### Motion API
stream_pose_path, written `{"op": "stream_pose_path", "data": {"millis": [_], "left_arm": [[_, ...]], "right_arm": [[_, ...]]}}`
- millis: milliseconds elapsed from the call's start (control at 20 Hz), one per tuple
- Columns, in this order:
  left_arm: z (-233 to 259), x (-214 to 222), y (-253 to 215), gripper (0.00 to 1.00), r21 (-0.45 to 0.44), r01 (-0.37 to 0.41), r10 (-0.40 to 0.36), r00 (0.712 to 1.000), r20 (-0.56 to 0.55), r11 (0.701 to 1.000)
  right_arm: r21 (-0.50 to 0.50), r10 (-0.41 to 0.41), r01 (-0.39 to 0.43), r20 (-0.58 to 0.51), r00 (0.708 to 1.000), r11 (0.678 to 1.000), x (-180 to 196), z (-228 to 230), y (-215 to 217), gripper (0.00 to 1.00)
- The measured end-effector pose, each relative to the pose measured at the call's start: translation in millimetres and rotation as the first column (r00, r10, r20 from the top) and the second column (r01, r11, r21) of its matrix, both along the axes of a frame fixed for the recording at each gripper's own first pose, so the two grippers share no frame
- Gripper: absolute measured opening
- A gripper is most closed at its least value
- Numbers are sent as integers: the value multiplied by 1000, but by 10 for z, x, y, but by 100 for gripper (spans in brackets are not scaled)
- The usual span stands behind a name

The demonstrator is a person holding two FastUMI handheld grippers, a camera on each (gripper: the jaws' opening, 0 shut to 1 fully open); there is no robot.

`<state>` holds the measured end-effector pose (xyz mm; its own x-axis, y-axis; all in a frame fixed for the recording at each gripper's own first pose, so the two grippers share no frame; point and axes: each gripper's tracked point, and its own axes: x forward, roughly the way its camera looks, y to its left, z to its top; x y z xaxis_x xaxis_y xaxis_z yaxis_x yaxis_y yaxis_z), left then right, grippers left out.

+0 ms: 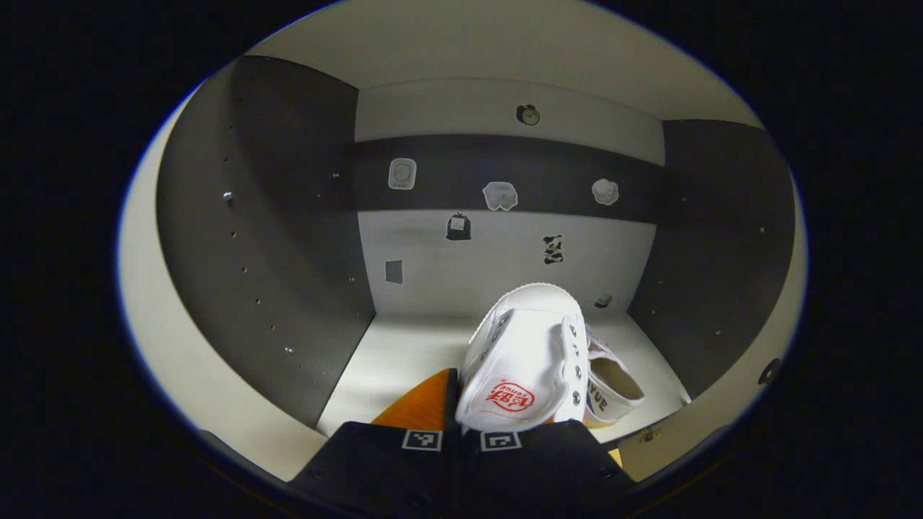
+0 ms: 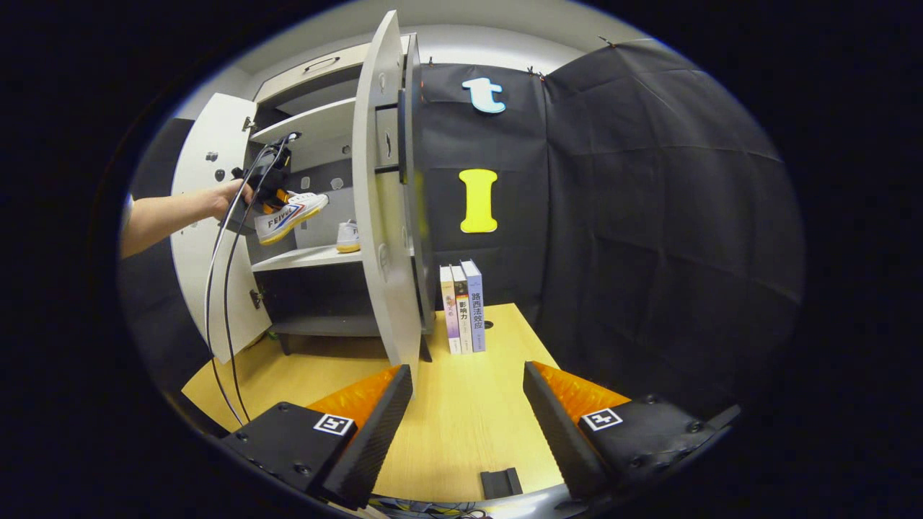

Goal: Grab one shoe with the right hand and put it into the shoe cabinet, grab the other shoe with the left hand and put it into the shoe cabinet; then close the right door with the right hand and the left door with the left hand.

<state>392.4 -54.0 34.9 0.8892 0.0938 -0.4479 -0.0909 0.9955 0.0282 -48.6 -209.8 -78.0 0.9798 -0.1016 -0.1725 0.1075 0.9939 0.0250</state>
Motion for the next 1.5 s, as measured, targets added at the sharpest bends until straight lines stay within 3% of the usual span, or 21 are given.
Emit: {"op": "stream_pose_path", "data": {"millis": [200,350,650,850,900,950,1000,1150,1200,1350,1500], "left_arm": [[-264,474,-14,5,-13,-47,46,996,-74,999],[-585,671,115,5,74,-98,108,984,-144,992],[-878,833,241,6,143,-116,146,966,-214,983],[-876,778,254,16,108,-131,152,965,-212,985],[-831,726,268,23,106,-132,152,967,-203,986],[-780,669,266,39,102,-124,142,971,-193,987],[-699,590,276,44,104,-124,141,974,-175,987],[-387,266,223,85,93,-92,100,991,-89,991],[-276,126,196,94,86,-83,88,994,-64,993],[93,-385,66,98,44,-56,54,998,40,997],[360,-966,-16,97,15,-24,21,982,189,1000]], "right_arm": [[20,-62,62,1,998,998,8,10,-182,98],[8,-94,94,6,996,996,45,49,-331,98],[37,-128,128,7,992,991,197,67,-529,98],[24,-98,97,19,995,995,332,119,-558,99],[25,-84,84,20,996,996,365,130,-551,98],[27,-72,71,21,997,997,404,146,-541,99],[29,-58,57,23,998,998,445,155,-543,99],[31,-13,12,22,1000,999,606,184,-520,99],[32,7,-8,19,1000,999,651,192,-498,99],[27,64,-65,40,997,998,780,351,-433,99],[12,106,-107,64,992,994,903,439,-391,99]]}}
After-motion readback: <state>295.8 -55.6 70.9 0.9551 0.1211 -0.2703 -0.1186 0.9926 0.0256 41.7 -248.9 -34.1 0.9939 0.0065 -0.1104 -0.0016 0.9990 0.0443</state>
